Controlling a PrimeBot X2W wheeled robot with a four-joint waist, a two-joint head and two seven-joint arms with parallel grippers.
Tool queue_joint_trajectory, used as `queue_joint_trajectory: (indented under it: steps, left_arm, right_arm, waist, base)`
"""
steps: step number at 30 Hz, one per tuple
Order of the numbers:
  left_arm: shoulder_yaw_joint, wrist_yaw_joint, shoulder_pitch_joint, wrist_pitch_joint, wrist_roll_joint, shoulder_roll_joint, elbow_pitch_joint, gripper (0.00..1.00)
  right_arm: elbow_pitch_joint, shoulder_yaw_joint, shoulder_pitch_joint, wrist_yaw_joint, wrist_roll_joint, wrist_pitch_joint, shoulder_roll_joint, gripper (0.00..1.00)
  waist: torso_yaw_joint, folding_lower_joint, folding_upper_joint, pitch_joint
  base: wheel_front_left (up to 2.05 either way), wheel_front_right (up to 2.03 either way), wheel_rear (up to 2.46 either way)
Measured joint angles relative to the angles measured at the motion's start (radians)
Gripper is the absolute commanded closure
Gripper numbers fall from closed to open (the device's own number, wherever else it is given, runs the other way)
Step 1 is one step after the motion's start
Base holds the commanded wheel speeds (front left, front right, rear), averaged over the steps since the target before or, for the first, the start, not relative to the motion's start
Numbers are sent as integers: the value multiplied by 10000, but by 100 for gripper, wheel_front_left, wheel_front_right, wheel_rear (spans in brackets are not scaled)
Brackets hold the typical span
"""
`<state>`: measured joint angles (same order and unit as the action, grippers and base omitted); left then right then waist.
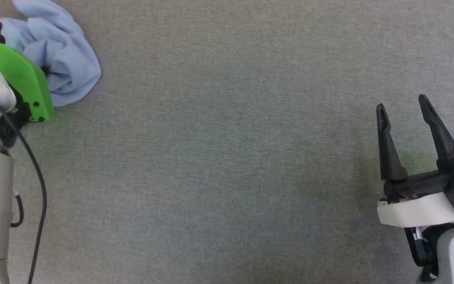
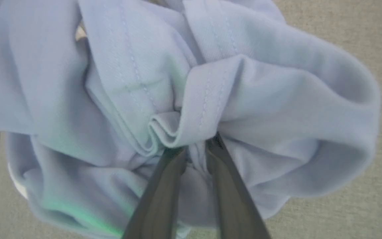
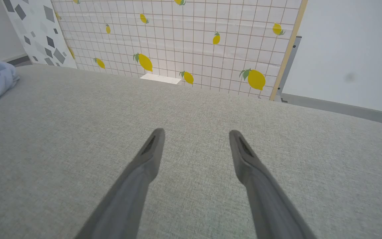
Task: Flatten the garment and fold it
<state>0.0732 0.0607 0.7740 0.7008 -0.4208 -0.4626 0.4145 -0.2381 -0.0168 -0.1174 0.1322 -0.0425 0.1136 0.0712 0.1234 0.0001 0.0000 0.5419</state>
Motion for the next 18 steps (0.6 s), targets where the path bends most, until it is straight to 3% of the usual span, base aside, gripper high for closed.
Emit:
queue_joint_trajectory:
  steps: [9, 18]
  left_arm:
    - [-115, 0, -6, -727, 102, -472, 520, 100]
    - [-274, 188, 66, -1254, 79, -1070, 591, 100]
  right_arm:
    - [518, -132, -37, 0, 92, 257, -121, 0]
    - [1152, -221, 245, 0, 487, 543, -192, 0]
  waist:
    - [-211, 0, 0, -716]
    - [-546, -1, 0, -2205]
  base:
    - [0, 0, 0]
    - [0, 0, 0]
